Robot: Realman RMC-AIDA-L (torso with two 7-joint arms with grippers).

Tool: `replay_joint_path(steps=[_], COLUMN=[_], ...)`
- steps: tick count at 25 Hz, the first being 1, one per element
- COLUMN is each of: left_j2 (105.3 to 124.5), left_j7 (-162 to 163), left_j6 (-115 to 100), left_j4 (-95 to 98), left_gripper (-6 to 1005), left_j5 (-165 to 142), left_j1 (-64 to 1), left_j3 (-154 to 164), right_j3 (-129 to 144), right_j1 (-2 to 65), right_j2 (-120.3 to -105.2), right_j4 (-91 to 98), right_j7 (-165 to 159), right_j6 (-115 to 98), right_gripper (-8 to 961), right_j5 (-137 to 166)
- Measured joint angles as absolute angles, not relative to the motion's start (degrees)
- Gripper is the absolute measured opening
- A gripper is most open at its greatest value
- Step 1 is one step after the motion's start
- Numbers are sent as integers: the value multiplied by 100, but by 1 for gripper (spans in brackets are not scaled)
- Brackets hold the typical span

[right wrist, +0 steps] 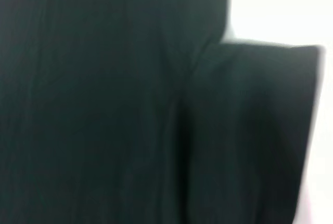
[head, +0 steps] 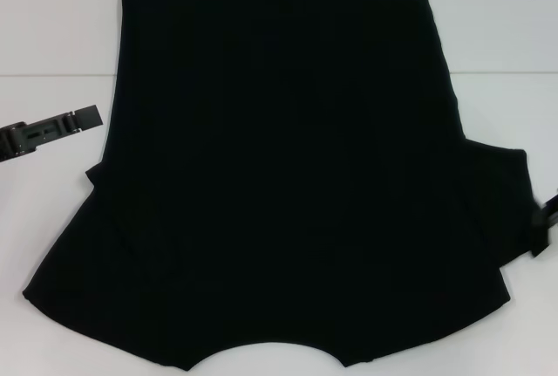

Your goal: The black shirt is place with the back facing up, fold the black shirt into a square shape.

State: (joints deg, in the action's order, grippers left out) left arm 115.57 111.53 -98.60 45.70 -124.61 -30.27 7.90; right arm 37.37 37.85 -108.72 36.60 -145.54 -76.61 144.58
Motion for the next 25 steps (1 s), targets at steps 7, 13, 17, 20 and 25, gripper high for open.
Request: replay_joint_path(steps=[7, 13, 17, 20, 25], left_j2=[11557, 11548, 11552, 11555, 11558], left_j7=[11153, 11147, 11136, 11135, 11130], left_j6=[-9860, -9855, -9754, -9715, -9697], left_j4=[4557, 4526, 4509, 4503, 4497], left_gripper=[877, 877, 877, 877, 878], left_j5=[-12356, -12258, -12236, -12176, -12019], left_j1=[-3004, -3041, -3038, -2999, -2915], left_j3=[780, 783, 782, 780, 741], right_j3=[3197, 3361, 3943, 4687, 5276], right_j1=[3811, 4315, 4735, 4949, 5099], right_j2=[-10654, -10820, -11101, -11241, -11344], right_j4=[4002, 4043, 3955, 3911, 3989], right_j7=[-14648, -14470, -14066, -13964, -13896], right_j6=[-7667, -7821, -7822, -7796, -7771], right_gripper=[32, 42, 49, 54, 117], right_j5=[14397, 14310, 14336, 14440, 14591])
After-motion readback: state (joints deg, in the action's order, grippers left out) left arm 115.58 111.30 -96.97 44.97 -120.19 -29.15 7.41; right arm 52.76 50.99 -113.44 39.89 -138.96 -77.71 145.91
